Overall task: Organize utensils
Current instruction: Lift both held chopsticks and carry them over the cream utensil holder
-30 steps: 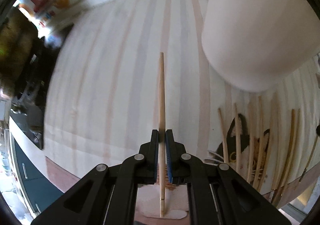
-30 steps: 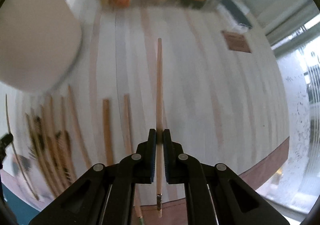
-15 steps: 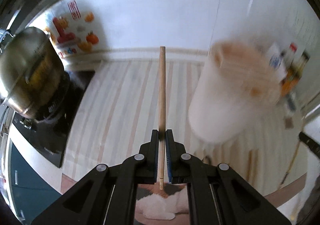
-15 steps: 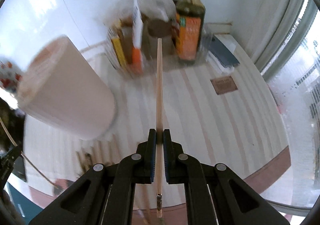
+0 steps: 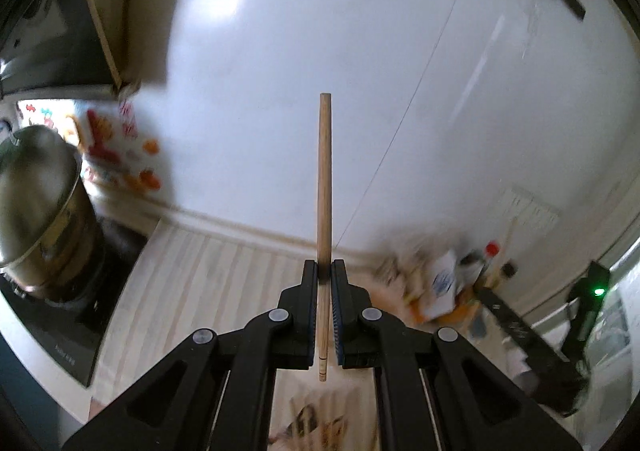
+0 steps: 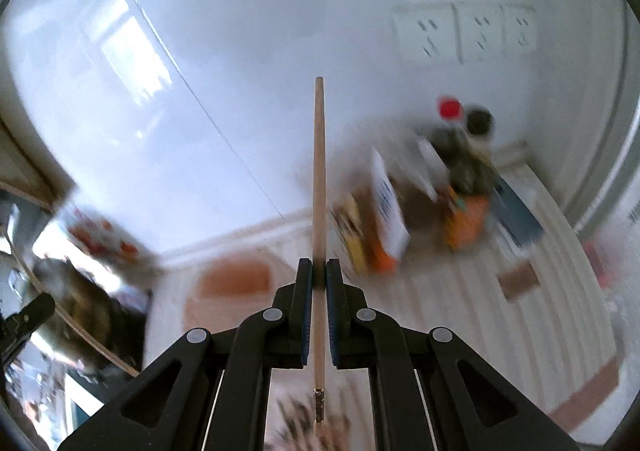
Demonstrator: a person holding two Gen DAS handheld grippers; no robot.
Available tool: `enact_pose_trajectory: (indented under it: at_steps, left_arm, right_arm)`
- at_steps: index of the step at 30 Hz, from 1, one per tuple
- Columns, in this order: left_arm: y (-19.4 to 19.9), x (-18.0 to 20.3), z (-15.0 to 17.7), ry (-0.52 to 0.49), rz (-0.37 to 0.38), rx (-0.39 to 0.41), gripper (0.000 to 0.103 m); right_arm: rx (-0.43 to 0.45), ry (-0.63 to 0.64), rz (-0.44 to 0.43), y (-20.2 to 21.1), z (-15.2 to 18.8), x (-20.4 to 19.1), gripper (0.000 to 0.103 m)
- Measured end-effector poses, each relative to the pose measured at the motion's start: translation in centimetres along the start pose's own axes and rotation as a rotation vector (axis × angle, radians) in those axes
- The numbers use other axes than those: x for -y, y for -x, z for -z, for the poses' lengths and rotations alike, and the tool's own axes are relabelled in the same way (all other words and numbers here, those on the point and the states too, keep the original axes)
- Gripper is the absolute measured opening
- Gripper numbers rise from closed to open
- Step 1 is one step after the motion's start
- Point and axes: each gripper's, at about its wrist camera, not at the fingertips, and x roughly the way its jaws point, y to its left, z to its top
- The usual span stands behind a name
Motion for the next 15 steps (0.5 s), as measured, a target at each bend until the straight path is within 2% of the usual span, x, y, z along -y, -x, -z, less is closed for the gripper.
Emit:
enact_pose_trajectory:
  at_steps: [4, 8, 11, 15]
  left_arm:
    - [-1.1, 1.6, -2.6, 0.001, 0.022, 0.034, 0.004]
    - [-4.8, 2.6, -3.9, 0.022, 0.025, 0.046, 0.004]
    - [-8.7, 2.8, -3.9, 0.029, 0.02, 0.003, 0.004]
    - [-11.9, 2.8, -2.7, 0.016, 0.003, -0.061, 0.004]
  right_arm:
    - [0.068, -0.028, -0.023, -1.3, -3.4, -2.0, 0.007]
    - [0.111, -0.052, -0.01, -3.8, -4.9, -3.0, 0.007]
    - [0.124, -0.058, 0.008, -5.8, -5.3, -3.5, 0.007]
    - [0.105, -0.057, 0.006, -8.1, -4.6, -3.6, 0.007]
